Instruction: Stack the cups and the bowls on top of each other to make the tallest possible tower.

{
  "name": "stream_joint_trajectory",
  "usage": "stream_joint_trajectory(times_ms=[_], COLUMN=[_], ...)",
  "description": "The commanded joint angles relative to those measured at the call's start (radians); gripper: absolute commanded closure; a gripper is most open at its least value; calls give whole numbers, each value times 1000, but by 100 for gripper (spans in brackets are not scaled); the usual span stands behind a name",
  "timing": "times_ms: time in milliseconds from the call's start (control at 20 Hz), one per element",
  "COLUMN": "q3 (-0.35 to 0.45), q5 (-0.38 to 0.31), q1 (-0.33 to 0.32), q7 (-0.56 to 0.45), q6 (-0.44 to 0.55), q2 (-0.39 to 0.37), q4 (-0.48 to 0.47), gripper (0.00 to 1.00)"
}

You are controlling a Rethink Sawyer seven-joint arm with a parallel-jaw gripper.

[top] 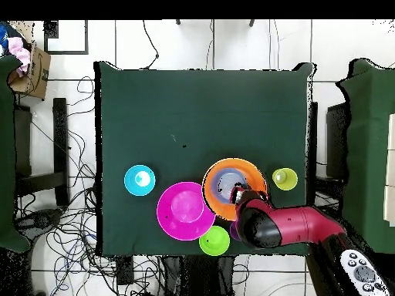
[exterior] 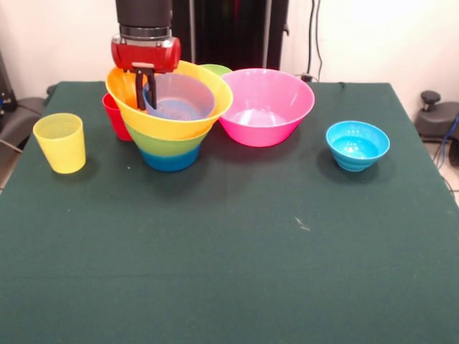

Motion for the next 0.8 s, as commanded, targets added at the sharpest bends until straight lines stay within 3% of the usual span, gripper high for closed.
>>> stream_joint_trajectory(times_ms=[50,150,200,800], q3=[21,-1,-3,-12], q5=[-90,-96,-99,-107], q1=[6,23,25,32], q7=[-43,-24,-22,-25], q6=[-24,-32,-35,-40], q2=[28,27,27,23], q4=[-75,-82,-83,-83], gripper=[100,100,0,0])
